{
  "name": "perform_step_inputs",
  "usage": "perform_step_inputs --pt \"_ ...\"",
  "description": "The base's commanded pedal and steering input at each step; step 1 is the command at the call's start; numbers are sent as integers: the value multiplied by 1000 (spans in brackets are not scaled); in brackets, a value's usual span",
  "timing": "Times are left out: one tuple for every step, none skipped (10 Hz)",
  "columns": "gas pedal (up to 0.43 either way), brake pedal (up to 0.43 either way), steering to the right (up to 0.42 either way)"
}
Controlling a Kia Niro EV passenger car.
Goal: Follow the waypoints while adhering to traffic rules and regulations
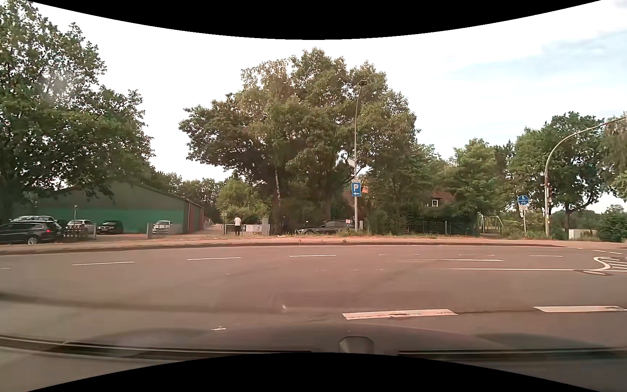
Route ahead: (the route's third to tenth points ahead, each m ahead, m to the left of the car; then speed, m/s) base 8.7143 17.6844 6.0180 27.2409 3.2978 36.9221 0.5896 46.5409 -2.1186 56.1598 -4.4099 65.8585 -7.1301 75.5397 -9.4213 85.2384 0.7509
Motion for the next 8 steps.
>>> perform_step_inputs --pt "0 0 -27" --pt "0 0 -33" --pt "0 0 -38" --pt "0 0 -44" --pt "0 0 -48" --pt "0 0 -52" --pt "0 0 -55" --pt "0 0 -62"
